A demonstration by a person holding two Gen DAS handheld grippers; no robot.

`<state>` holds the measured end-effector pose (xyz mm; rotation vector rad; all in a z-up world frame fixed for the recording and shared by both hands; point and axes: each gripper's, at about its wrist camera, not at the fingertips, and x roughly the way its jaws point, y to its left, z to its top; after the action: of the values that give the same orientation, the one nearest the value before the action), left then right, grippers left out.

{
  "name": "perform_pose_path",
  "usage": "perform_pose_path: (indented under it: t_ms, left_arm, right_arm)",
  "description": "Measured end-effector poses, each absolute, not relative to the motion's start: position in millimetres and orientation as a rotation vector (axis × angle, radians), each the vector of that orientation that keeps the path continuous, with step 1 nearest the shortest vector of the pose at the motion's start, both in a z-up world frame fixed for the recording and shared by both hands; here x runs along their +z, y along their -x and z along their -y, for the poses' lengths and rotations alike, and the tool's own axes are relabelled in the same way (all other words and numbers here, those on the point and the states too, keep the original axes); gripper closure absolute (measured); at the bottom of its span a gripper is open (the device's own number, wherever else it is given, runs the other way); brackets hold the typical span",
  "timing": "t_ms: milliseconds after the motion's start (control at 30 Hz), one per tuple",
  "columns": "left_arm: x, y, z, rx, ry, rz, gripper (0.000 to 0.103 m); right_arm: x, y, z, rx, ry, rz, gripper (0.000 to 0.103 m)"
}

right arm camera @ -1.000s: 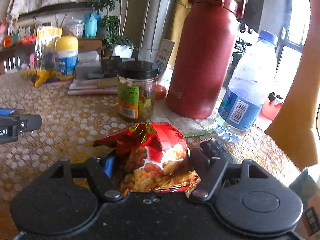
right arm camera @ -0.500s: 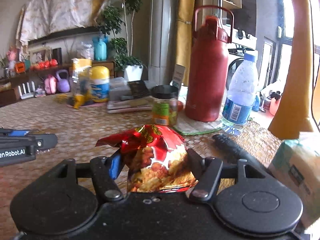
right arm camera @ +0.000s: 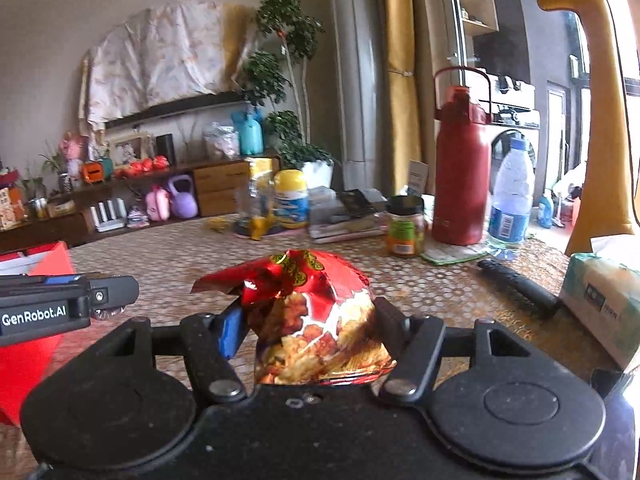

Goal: Organize snacks
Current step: 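Lift the square snack and chip bag and carry them over the shoebox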

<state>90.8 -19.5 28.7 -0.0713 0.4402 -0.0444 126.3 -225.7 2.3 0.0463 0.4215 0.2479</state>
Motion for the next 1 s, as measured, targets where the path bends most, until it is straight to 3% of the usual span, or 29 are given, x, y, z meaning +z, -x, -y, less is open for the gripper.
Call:
perform_pose_path:
  t_ms: [1000]
  left_arm:
    - [58,-1,-143,0.328,0.113,-0.314,0.069]
  right_arm:
    - [59,-79,53,0.614,0.028,-0.320,0.039]
